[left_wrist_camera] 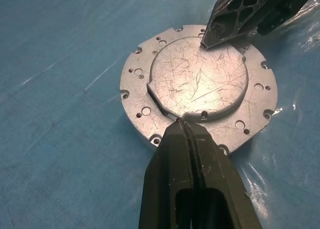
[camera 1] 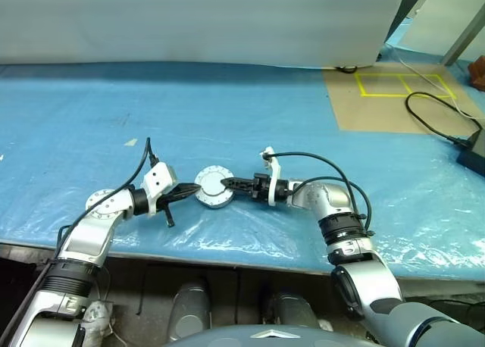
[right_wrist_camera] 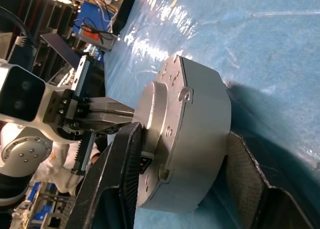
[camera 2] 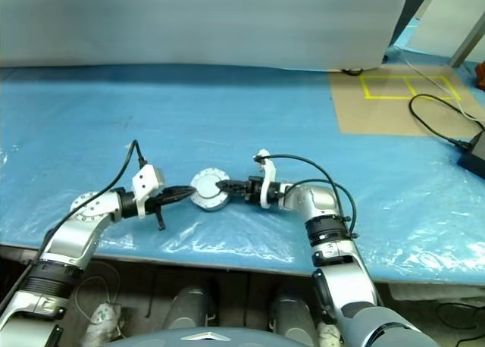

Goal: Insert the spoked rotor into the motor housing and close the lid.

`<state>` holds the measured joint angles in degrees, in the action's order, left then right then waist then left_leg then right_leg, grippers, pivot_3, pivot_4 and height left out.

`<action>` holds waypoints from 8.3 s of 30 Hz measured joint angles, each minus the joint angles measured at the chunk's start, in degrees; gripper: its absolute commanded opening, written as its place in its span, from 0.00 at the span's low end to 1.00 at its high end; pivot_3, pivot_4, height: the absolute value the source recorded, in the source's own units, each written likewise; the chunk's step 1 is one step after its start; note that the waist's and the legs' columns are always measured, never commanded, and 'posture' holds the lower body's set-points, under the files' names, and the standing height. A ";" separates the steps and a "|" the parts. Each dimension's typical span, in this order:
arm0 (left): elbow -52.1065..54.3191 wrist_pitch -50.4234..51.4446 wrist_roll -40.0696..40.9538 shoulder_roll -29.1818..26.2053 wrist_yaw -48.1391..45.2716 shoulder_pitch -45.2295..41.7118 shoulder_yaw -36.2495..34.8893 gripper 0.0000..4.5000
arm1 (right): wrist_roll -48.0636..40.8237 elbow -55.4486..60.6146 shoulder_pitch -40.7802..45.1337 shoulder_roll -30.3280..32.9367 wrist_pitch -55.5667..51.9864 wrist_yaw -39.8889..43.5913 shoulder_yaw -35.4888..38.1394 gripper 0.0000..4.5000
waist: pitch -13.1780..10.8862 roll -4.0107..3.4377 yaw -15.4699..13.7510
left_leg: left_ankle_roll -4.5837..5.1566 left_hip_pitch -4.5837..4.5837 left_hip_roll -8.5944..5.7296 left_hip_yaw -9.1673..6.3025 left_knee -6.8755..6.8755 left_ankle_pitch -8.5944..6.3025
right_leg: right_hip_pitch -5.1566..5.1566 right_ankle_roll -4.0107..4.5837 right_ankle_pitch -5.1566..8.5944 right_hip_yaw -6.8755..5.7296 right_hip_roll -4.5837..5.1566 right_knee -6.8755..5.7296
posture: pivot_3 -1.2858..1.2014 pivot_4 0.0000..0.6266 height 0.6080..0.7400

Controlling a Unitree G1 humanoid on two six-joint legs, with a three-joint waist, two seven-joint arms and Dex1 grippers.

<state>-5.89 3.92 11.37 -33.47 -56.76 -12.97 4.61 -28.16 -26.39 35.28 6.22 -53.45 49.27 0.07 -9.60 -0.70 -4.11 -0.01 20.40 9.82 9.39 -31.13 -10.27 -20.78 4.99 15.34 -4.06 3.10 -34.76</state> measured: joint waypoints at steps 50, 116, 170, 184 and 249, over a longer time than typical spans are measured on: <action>15.74 29.25 25.17 -3.33 4.14 -1.06 -17.37 0.00 | -6.03 0.17 2.59 -2.41 -9.16 -4.16 6.37 0.27 | -0.09 0.25 0.59 | 0.15 2.33 0.09 0.00 -0.55 0.17 | -2.32 -0.18 -0.19 -0.22 0.00 -0.84 | 0.52 0.24 1.00; 13.26 46.74 68.90 23.64 38.42 0.39 -22.17 0.99 | -23.07 6.81 13.44 -3.73 -27.22 -17.71 20.18 0.27 | -0.10 0.26 -0.31 | -0.10 2.69 -0.03 -0.80 -1.57 0.07 | -1.93 -0.66 -0.49 -0.36 -0.04 -0.98 | 0.52 0.24 1.00; 7.74 43.48 65.35 18.54 38.91 -4.88 -27.77 0.59 | -23.94 4.48 13.05 -3.93 -23.76 -21.29 22.26 0.75 | -0.10 0.26 -0.18 | -0.10 2.69 -0.03 -0.84 -1.68 0.07 | -1.86 -0.69 -0.57 -0.37 -0.04 -0.99 | 0.52 0.24 1.00; -5.74 27.31 49.76 9.79 44.79 -8.06 -36.75 0.59 | -23.54 2.21 13.04 -3.76 -22.01 -19.37 19.87 0.75 | -0.07 0.32 0.01 | -0.09 2.73 -0.03 -0.87 -1.73 0.07 | -1.85 -0.76 -0.61 -0.39 -0.04 -0.95 | 0.52 0.24 1.00; 0.97 22.31 16.15 2.08 3.62 -8.60 -5.23 0.91 | 1.49 23.11 -2.22 18.24 12.14 5.62 -15.03 0.76 | -0.07 0.73 -1.30 | -0.04 2.56 0.02 -0.83 -1.89 0.06 | -1.64 -0.61 -0.68 -0.44 0.05 -0.96 | 0.52 0.24 1.00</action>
<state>-4.92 26.23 27.52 -31.39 -53.14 -21.56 -0.62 -26.67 -3.28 33.06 24.47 -41.32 54.89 -14.96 -9.67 0.03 -5.40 -0.05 22.96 9.84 8.56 -33.02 -10.21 -22.43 4.38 14.66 -4.50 3.15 -35.72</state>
